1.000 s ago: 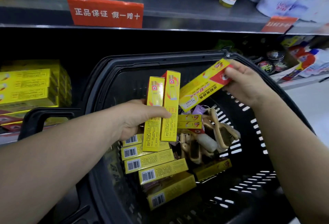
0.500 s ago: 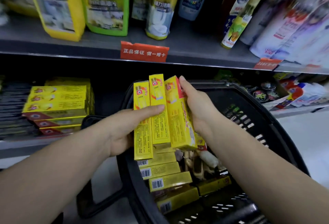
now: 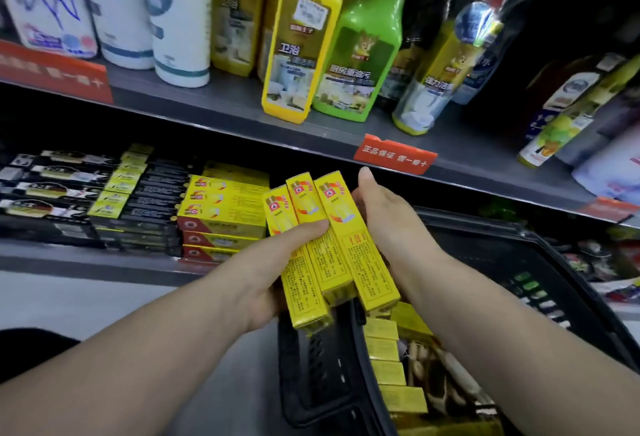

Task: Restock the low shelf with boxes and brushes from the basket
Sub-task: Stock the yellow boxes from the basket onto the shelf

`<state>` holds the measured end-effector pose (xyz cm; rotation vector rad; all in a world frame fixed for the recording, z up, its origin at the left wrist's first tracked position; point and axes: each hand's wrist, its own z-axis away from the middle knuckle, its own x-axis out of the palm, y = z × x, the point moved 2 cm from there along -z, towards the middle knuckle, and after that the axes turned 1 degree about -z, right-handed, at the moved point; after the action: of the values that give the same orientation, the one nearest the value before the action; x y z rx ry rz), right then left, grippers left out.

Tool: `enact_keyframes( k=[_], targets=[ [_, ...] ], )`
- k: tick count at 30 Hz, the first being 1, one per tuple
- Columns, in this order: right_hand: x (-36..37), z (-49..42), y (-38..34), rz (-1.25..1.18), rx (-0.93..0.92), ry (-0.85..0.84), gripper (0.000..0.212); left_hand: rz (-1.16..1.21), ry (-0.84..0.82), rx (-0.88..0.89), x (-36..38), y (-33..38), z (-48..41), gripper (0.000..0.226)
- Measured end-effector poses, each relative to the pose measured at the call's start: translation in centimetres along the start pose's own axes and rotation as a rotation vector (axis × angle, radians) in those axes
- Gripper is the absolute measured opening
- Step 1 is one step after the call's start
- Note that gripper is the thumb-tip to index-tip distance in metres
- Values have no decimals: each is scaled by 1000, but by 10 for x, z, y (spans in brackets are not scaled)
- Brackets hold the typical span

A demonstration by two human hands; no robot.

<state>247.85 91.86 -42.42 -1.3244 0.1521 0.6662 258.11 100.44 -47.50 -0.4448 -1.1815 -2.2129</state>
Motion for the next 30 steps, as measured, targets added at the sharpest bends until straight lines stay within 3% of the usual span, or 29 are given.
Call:
enact_keyframes(
  k=[3,5,7,12,15,19,22,26,30],
  targets=[
    [18,4,-7,40,-37,-260,46,98,49,25,-19,8,-3,17],
    [31,5,-10,107,-62,-514,62,132,58,41,-35,16,-6,20],
    [41,-3,-13,130,-77,-631,74,139,90,42,-53,21,-8,22],
    [69,-45,-17,148,27,-506,39,137,282,52,-93,31,-19,21],
    [83,-74,-15,438,-156,-371,30,153,416,73,-116,34,-29,21],
    [103,-106,-6,727,-464,-183,40,171,529,72,-141,33,-42,26],
    [117,-131,2,832,-518,-85,47,207,590,75,-156,35,-51,25],
    [136,-174,9,830,-329,-224,46,246,631,87,-167,42,-59,32],
    [156,-199,20,744,-254,-389,44,250,630,74,-166,42,-64,28]
  ],
)
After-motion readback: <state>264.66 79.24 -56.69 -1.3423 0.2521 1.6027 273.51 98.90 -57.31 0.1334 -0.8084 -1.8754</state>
